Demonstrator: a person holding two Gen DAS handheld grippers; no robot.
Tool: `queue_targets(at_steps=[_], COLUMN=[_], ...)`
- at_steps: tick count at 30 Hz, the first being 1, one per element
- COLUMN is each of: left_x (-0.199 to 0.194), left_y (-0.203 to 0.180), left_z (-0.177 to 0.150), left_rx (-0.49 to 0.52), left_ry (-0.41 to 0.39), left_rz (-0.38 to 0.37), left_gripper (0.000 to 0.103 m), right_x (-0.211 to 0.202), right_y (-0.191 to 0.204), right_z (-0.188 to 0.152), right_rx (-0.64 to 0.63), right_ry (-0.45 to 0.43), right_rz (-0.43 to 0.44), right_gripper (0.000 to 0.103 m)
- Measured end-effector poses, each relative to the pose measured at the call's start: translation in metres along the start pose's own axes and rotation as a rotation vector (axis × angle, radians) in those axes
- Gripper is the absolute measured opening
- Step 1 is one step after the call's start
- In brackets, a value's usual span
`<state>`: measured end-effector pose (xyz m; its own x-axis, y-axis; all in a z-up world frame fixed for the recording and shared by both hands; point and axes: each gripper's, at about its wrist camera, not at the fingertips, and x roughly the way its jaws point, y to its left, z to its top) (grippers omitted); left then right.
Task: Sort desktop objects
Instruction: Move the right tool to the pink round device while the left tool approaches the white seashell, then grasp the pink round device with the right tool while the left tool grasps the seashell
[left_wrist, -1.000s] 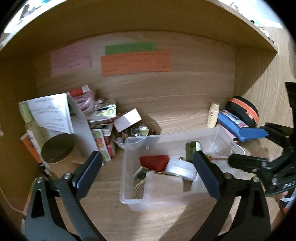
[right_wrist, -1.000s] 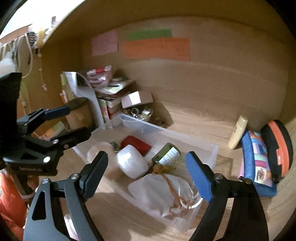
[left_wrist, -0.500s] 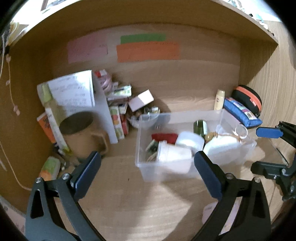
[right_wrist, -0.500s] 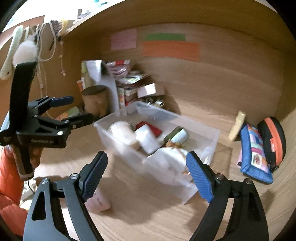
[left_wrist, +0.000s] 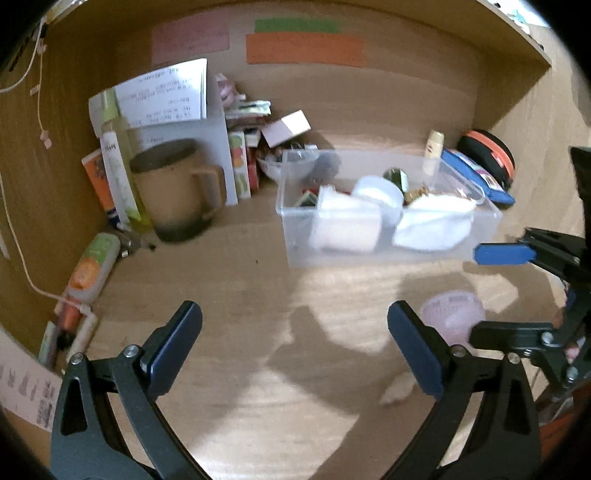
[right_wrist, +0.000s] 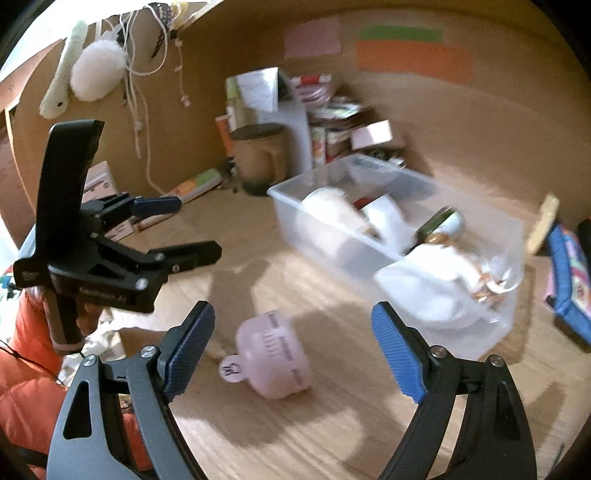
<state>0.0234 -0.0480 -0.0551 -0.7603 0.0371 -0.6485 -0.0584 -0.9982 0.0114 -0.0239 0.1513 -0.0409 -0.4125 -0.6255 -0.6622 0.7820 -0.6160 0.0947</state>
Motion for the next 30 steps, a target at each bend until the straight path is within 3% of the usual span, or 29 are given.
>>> queue_targets(at_steps=[8, 14, 21, 27, 30], left_x=[-0.002, 0.0, 0.006, 0.014, 0.017], left_y=[-0.007, -0.012, -0.021, -0.034, -0.04], left_z=[-0.025, -0.036, -0.039, -0.04, -0.041], left_rx=[0.023, 0.025, 0.028, 0.065, 0.088], left_ry=[0.057, 0.089, 0.111, 0.106, 0.104], left_rz=[-0.034, -0.074, -0.12, -0.085, -0.076], left_gripper=[0.102, 0.102, 0.102, 0.102, 0.092], right_x=[0.025, 0.029, 0.025, 0.017, 0.013], right_y=[0.014, 0.021, 0.011, -0.006, -0.014], right_z=[-0.012, -0.02, -0.023, -0.022, -0.022], right_rx=[-0.053, -0.12, -0.104, -0.038, -0.006], right_ry=[0.095, 0.127, 0.115, 0.101, 0.098], right_rz=[0.035, -0.002, -0.032, -0.059, -0.065], right_gripper=[0.083, 0.057, 0.056, 0.056, 0.056])
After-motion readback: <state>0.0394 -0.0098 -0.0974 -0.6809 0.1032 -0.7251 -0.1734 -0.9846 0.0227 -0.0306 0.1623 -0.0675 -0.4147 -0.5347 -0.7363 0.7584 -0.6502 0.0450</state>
